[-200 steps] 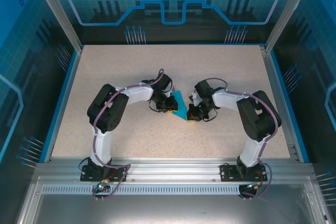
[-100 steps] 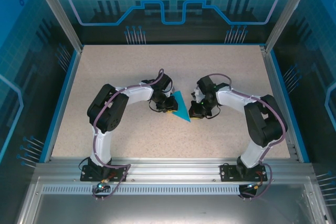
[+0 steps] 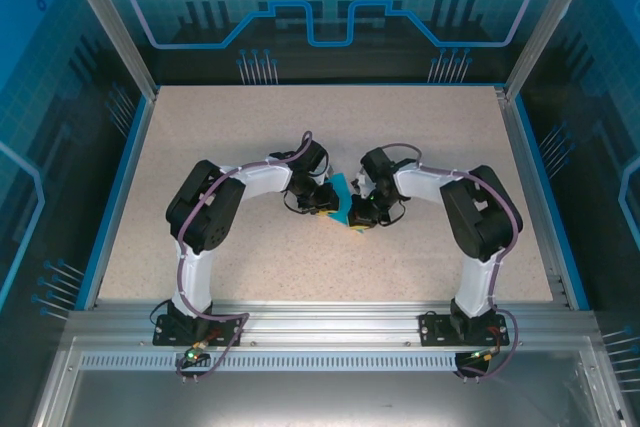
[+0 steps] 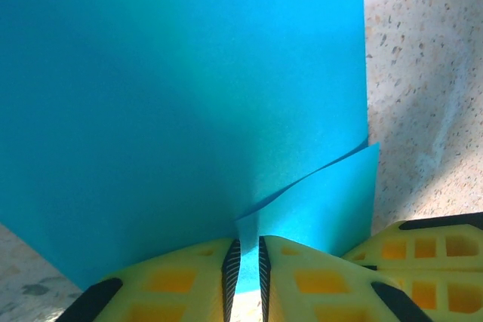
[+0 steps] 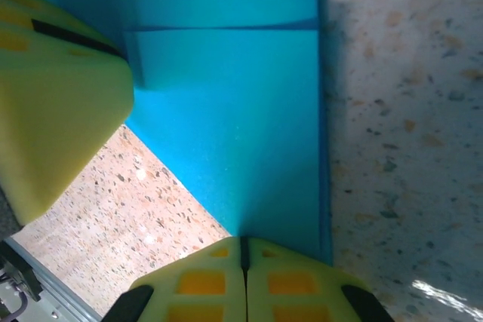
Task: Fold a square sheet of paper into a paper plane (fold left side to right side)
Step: Third fold the triangle at the center of the table, then fourth fold the wing at the center of the table.
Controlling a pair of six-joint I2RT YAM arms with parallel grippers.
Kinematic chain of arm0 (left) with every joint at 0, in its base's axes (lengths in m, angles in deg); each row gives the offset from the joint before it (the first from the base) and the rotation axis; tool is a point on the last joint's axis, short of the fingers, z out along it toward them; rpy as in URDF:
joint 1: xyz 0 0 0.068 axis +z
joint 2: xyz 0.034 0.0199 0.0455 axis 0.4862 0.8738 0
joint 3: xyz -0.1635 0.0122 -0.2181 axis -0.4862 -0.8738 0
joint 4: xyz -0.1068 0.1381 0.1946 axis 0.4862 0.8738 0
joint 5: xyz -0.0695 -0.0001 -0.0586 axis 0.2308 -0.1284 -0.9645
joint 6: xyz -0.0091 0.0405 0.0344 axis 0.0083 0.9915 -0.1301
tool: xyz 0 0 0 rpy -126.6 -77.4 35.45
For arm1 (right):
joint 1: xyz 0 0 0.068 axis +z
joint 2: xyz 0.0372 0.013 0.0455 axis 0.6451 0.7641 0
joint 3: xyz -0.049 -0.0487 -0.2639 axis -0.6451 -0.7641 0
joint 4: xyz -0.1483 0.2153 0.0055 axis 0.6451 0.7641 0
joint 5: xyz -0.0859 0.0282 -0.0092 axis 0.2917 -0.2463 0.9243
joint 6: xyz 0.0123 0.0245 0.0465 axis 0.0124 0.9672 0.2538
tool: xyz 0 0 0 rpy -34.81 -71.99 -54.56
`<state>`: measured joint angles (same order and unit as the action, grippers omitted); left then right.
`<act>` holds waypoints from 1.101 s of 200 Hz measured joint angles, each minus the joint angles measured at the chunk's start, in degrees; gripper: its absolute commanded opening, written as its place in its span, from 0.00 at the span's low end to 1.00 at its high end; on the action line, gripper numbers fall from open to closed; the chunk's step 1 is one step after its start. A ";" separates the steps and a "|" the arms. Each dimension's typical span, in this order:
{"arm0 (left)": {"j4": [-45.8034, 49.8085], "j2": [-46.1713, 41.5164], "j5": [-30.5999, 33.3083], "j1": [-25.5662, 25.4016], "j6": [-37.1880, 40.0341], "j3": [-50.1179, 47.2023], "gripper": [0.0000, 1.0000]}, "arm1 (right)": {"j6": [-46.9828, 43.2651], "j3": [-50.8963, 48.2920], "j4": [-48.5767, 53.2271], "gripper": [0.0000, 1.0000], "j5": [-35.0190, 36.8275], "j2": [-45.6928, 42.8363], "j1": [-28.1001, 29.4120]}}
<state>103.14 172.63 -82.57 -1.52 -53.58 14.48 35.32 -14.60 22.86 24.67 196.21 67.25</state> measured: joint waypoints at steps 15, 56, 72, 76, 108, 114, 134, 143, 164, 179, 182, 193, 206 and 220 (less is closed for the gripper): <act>0.02 0.00 0.00 0.00 0.02 0.00 0.21 | -0.26 -3.02 -1.31 0.06 -0.70 -1.90 -1.18; 0.04 0.00 0.02 0.00 0.11 0.00 0.23 | -1.84 -9.33 -0.72 0.07 -1.25 -7.06 -5.16; 0.09 -0.07 -0.07 0.00 0.15 0.22 0.27 | -2.89 -10.21 1.38 0.15 -0.90 -8.74 -6.38; 0.17 -0.11 -0.04 -0.04 0.11 0.33 0.29 | -3.39 -10.25 1.88 0.18 -0.76 -9.20 -6.62; 2.19 -1.38 0.37 0.20 0.57 1.18 0.47 | -6.21 -7.87 3.23 0.36 -0.61 -12.37 -7.32; 2.71 -2.08 0.42 0.44 0.68 1.18 0.51 | -6.82 -6.60 3.08 0.39 -0.74 -12.37 -7.37; 4.17 -6.08 0.59 1.75 0.48 1.18 0.60 | -8.74 -1.86 1.81 0.47 -1.03 -11.26 -7.34; 4.48 -8.39 0.81 2.47 0.20 1.16 0.63 | -9.68 0.26 1.03 0.49 -1.27 -10.12 -7.34; 3.72 -14.62 0.92 4.48 -0.07 -0.28 0.66 | -11.39 4.28 -0.59 0.51 -1.25 -6.60 -7.10; 2.67 -17.73 0.87 5.57 -0.33 -2.78 0.67 | -12.41 6.10 -1.27 0.51 -1.86 -3.74 -6.95; 2.47 -18.08 0.87 5.75 -0.52 -3.32 0.67 | -12.68 6.29 -1.42 0.51 -2.16 -3.23 -6.88; 1.79 -18.45 0.85 6.12 -1.18 -5.27 0.67 | -13.27 6.56 -1.95 0.51 -2.80 -1.77 -6.71; 0.96 -18.08 0.83 6.12 -1.84 -7.67 0.68 | -13.99 6.58 -1.99 0.48 -3.82 -0.55 -6.36; 0.92 -17.35 0.83 6.12 -2.73 -9.51 0.68 | -14.86 7.02 -1.88 0.42 -4.98 0.98 -5.90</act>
<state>104.06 155.28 -81.74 4.60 -56.31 4.97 20.46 -7.58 20.98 19.69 197.19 61.34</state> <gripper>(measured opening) 0.676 0.469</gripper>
